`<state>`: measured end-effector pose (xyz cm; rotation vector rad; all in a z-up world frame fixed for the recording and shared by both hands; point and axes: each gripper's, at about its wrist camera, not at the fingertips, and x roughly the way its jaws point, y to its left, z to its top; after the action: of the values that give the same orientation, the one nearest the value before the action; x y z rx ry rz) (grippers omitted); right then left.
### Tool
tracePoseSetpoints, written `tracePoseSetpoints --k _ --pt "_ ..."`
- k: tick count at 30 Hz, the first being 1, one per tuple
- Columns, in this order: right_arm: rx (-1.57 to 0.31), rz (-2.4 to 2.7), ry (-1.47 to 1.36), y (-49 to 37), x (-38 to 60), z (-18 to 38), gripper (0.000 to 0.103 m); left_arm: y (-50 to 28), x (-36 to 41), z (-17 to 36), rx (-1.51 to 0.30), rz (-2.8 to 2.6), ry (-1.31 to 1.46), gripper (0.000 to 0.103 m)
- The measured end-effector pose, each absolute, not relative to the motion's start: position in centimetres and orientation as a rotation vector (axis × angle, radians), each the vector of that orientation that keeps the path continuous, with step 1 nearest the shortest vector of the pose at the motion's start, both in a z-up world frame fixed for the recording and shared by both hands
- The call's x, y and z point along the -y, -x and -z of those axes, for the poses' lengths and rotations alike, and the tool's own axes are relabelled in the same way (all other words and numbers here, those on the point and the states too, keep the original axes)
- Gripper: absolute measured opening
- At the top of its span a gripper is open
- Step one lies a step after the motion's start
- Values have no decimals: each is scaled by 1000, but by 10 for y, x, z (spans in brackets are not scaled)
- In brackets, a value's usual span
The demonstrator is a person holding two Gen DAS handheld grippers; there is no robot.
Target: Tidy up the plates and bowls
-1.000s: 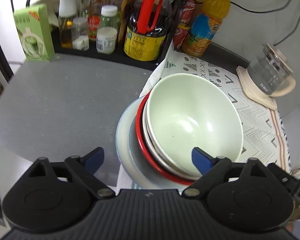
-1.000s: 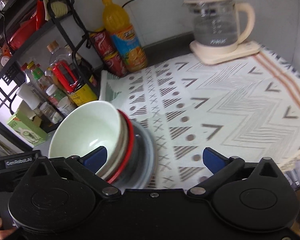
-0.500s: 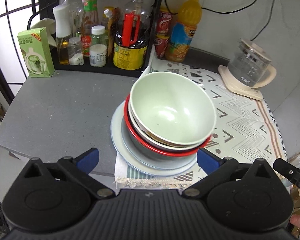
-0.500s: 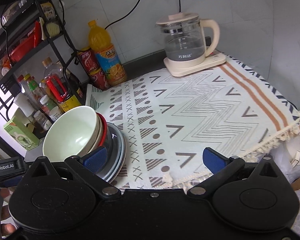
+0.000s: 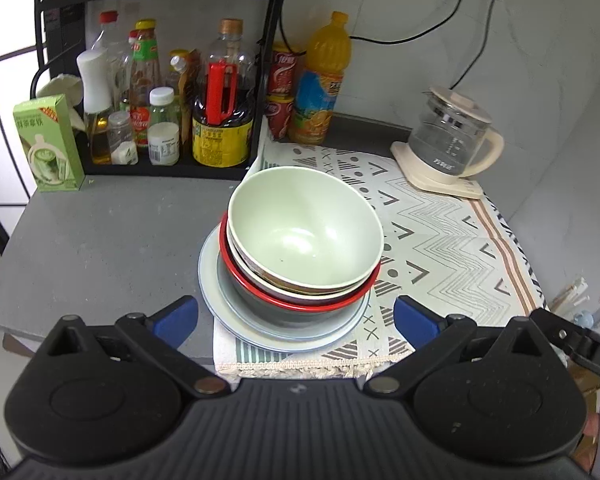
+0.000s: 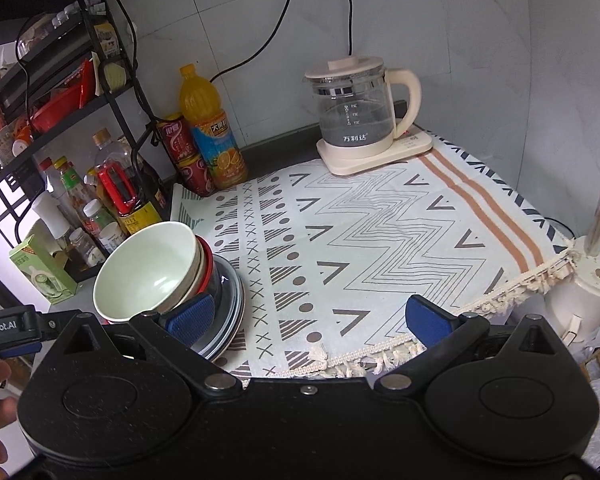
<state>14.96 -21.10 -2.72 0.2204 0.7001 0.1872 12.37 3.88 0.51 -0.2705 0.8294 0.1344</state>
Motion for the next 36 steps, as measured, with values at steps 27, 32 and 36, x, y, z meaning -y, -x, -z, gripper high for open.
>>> tracePoseSetpoints --k 27,32,36 --pt "-666 -68 -223 -38 149 14 103 -15 -94 -10 -822 -26 202 103" --pt "-665 -47 -228 -16 147 14 103 -2 -93 -11 -809 -3 185 103" --pt "-657 -34 -220 -1 145 12 103 6 -95 -15 -797 4 181 103"
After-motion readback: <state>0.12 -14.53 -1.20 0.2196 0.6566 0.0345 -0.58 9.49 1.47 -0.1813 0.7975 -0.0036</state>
